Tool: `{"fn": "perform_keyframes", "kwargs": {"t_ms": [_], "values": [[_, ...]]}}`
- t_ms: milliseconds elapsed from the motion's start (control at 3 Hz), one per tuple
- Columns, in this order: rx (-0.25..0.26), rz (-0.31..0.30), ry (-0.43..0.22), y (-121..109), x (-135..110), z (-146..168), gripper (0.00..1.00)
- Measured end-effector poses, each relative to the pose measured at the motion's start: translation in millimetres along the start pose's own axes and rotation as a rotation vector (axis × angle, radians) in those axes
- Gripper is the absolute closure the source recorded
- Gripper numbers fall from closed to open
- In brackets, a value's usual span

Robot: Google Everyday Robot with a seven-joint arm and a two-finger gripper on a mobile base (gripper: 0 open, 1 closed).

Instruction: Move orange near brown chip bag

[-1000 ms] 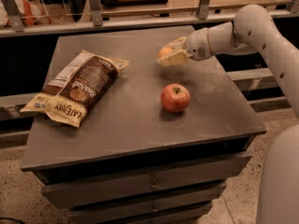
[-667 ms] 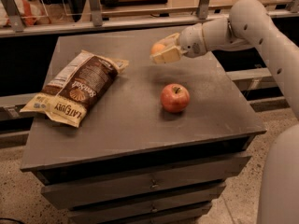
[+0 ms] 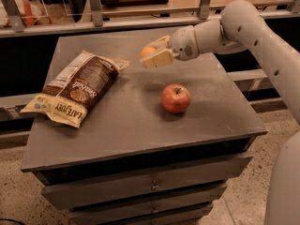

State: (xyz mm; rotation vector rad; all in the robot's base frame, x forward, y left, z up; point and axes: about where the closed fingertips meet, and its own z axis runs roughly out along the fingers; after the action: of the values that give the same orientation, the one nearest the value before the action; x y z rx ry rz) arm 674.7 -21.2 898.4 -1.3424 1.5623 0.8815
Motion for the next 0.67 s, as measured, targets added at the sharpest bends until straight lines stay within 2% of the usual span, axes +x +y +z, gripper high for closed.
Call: {"fn": "perform_keyframes", "kwargs": {"t_ms": [667], "values": [[-0.129, -0.008, 0.017, 25.8, -8.1, 47.6, 1.00]]}}
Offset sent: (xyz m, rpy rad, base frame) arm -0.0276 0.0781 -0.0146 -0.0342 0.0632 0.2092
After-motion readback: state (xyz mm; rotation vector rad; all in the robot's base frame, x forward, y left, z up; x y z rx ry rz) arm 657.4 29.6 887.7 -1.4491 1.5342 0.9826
